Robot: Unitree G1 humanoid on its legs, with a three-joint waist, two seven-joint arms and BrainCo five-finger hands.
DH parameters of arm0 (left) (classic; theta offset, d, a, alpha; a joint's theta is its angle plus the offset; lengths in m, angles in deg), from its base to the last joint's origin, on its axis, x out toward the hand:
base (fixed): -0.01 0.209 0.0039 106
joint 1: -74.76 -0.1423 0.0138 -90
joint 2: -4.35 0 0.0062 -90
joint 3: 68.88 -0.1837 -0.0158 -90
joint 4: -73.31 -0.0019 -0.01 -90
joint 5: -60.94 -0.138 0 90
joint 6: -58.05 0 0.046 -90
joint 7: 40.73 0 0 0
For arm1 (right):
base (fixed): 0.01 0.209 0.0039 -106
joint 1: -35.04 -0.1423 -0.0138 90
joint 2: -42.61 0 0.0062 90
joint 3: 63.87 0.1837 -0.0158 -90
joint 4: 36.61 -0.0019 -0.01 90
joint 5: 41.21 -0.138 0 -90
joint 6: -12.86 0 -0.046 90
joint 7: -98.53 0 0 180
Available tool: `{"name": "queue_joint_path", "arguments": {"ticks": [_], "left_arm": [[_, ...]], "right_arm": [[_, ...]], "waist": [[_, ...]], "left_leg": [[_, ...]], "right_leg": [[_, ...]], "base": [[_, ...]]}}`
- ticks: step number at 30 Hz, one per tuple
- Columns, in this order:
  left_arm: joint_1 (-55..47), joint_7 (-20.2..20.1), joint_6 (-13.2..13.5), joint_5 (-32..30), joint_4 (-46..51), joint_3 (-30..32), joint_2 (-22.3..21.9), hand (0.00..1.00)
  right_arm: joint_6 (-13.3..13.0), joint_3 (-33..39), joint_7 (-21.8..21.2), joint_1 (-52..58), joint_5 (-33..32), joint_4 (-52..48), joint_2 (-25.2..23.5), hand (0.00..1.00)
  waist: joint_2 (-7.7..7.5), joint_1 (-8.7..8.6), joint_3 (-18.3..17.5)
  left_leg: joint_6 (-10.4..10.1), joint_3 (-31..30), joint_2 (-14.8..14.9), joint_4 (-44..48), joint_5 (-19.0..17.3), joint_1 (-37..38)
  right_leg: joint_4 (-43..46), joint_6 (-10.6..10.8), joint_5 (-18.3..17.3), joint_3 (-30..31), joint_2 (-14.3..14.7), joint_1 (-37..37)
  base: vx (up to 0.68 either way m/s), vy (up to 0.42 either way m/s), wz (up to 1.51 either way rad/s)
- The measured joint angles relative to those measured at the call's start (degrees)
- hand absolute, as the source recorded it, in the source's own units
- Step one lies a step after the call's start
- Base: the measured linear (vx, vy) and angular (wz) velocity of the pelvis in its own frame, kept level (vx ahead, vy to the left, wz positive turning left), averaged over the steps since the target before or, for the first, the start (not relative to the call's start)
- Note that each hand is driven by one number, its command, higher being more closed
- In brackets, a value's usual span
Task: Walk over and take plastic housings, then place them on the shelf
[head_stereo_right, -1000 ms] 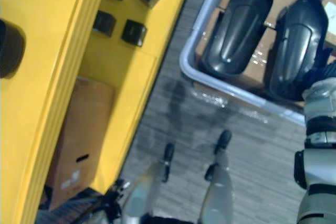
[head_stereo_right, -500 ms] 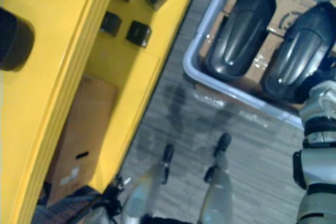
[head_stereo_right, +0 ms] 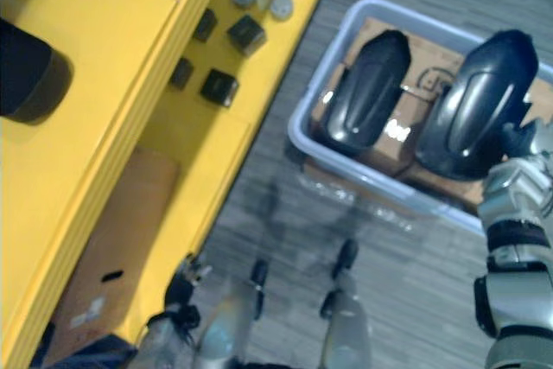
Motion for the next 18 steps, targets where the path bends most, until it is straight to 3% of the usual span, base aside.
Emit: {"name": "queue_joint_path", "arguments": {"ticks": [4, 9, 14, 18], "left_arm": [[-0.34, 1.15, -0.1, -0.01, 1.84, 0.12, 0.6, 0.0], [-2.46, 3.44, -0.32, 0.0, 12.35, 1.67, 0.69, 0.0], [-3.05, 5.04, -4.77, -3.61, 31.63, 4.03, 1.23, 0.0], [-1.48, 1.4, -9.33, -9.9, 39.08, 3.62, 2.86, 0.0]], "right_arm": [[-0.25, 0.42, 0.26, 2.23, -0.93, -3.16, -1.37, 1.0], [-0.24, 3.39, 2.95, 7.59, -2.75, -8.72, -4.51, 1.0], [-0.25, 7.29, 7.53, 14.31, -2.87, -17.73, -8.34, 1.0], [-1.4, 7.23, 7.95, 19.45, -0.1, -22.97, -10.43, 1.0]], "waist": [[-1.4, -0.06, -0.9], [-1.59, -0.03, -2.07], [-1.46, -0.12, -5.22], [-1.35, -0.43, -9.38]], "left_leg": [[-0.12, 0.89, 0.49, 0.06, -0.11, 0.52], [0.07, 1.99, 0.95, 0.09, -0.85, 2.0], [0.08, 2.31, 1.18, -0.85, -0.86, 3.43], [0.1, 3.77, 1.51, -2.27, -0.84, 5.65]], "right_leg": [[-0.08, -0.1, 0.08, 0.36, 0.4, 0.19], [-0.83, -0.21, -0.04, 0.5, 0.78, 2.33], [-0.88, -0.32, -0.21, 0.4, 1.08, 3.32], [-0.9, -0.27, -0.31, 1.04, 1.05, 4.23]], "base": [[0.02, -0.008, -0.06], [0.0, 0.003, -0.03], [0.01, -0.002, -0.02], [0.04, 0.013, -0.13]]}}
